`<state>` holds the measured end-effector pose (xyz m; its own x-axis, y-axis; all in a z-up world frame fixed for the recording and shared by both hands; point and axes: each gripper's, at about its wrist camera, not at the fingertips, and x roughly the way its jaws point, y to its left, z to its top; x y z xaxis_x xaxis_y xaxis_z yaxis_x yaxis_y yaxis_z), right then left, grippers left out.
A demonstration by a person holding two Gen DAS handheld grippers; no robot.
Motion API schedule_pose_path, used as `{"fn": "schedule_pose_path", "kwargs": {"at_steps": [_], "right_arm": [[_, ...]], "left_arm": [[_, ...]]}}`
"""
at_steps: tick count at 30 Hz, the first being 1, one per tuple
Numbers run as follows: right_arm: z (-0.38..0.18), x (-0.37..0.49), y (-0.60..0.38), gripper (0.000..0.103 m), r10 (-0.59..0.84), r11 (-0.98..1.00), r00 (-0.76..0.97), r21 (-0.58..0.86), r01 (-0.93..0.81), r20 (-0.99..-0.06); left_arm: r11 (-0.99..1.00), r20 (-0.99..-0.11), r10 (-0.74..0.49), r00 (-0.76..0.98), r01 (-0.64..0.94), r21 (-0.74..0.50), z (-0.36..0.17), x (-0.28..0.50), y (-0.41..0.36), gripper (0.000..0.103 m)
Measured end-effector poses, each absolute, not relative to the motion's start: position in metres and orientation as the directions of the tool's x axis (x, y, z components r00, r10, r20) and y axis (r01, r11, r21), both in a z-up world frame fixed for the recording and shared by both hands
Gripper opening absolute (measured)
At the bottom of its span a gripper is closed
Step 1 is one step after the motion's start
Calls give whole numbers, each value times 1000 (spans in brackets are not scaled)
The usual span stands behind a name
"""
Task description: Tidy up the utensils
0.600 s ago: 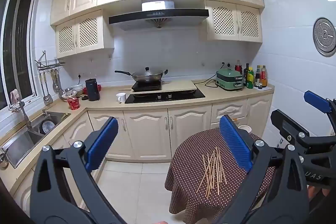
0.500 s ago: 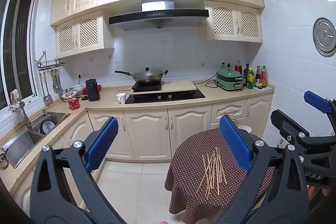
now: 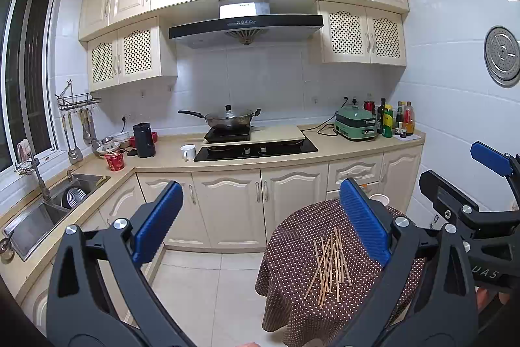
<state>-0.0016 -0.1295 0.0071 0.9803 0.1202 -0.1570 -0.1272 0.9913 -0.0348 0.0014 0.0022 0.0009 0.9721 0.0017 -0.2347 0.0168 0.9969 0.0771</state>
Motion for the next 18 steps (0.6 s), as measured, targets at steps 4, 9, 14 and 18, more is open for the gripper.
{"fn": "schedule_pose_path", "kwargs": {"at_steps": [4, 9, 14, 18], "right_arm": [[6, 0, -132, 96, 121, 991, 980, -30, -127, -157], [7, 2, -132, 96, 122, 991, 979, -28, -128, -161], [5, 4, -131, 96, 121, 992, 979, -28, -127, -162], [4, 5, -130, 96, 120, 992, 979, -27, -126, -162]], "left_arm": [[997, -232, 6, 973, 13, 78, 10, -2, 2, 95], [997, -234, 7, 972, 12, 79, 7, -1, 4, 95], [997, -232, 7, 973, 12, 80, 6, -1, 5, 95], [997, -232, 6, 973, 13, 79, 7, -1, 5, 95]]}}
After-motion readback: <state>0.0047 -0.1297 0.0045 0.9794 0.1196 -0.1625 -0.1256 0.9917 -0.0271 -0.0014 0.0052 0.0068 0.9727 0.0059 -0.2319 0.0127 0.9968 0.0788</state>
